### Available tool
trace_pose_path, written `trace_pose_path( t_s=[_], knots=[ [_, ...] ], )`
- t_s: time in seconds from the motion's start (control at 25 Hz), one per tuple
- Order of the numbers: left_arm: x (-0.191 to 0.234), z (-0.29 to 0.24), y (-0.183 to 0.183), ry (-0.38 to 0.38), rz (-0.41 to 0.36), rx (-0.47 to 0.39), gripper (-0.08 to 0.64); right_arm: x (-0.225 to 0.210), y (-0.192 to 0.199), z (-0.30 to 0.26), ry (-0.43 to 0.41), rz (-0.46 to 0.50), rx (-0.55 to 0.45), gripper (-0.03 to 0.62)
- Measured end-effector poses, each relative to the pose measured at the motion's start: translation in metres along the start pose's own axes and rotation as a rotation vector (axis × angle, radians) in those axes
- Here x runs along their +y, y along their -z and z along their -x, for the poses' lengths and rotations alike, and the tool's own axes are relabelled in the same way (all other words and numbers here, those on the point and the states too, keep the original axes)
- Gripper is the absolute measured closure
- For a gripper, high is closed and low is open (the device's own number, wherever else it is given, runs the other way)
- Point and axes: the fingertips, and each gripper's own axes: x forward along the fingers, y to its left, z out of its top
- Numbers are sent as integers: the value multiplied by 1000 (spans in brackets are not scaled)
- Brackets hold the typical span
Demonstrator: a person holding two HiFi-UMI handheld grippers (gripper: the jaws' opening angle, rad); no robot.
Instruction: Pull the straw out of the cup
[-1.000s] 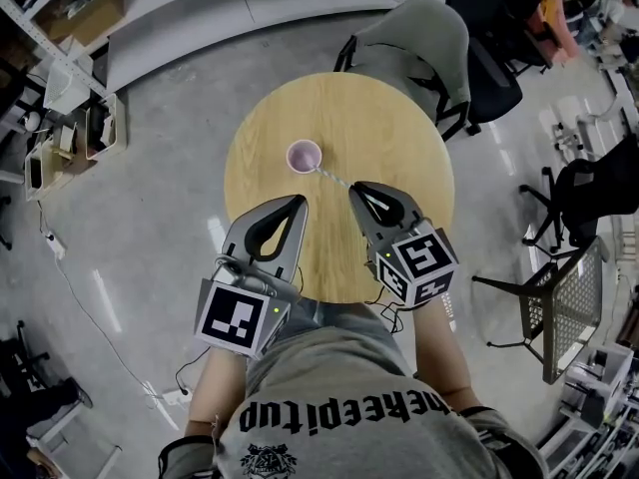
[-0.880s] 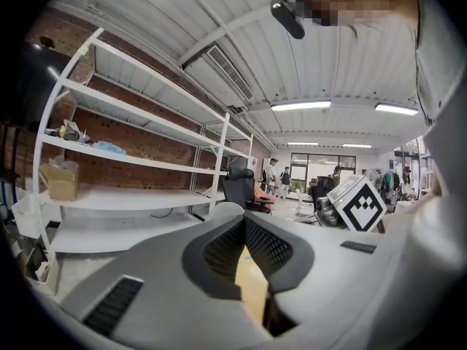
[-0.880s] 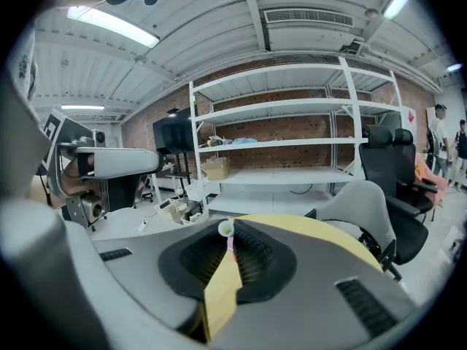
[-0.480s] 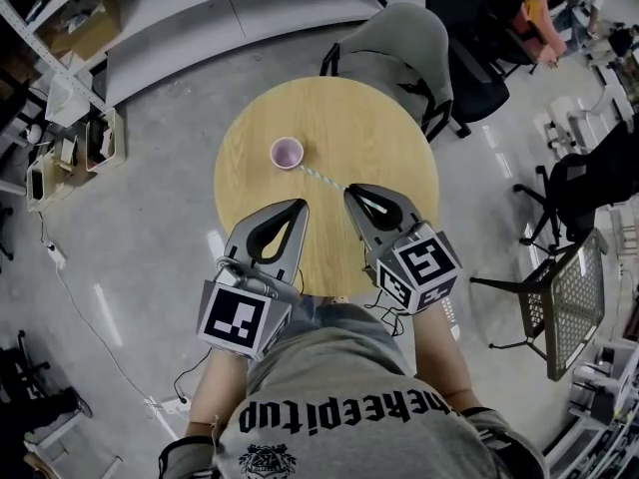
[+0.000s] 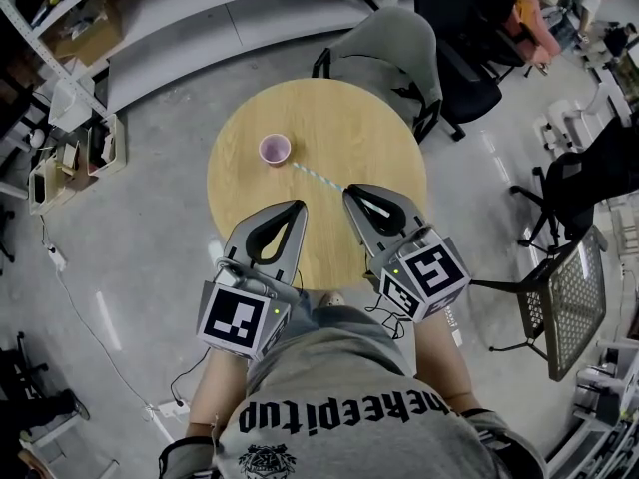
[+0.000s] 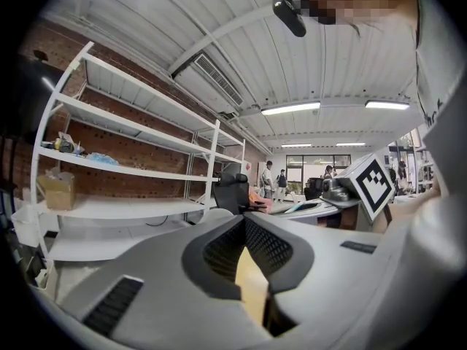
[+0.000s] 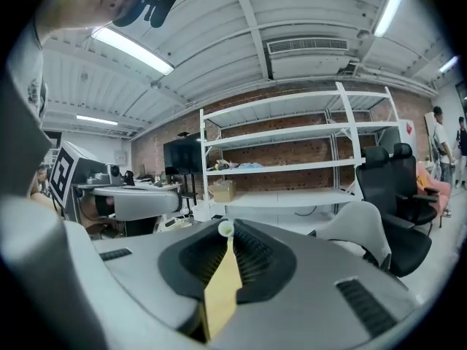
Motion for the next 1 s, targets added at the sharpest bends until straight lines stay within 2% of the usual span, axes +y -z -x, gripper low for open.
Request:
trace_pose_path(
  t_s=[0.24, 0.56, 0.72, 1.0],
  knots=[
    [-22, 2, -1, 1, -11, 3, 534, 5, -18, 29, -11, 9, -64, 548],
    [-44, 1, -11, 1, -48, -45, 534, 6, -29, 59, -25, 13, -120, 548],
    [-57, 0, -9, 2, -41, -19, 534, 7, -32, 71, -35, 20, -139, 548],
    [-70, -6, -13, 1, -53, -29, 534, 3, -35, 85, -48, 23, -161, 548]
  ],
)
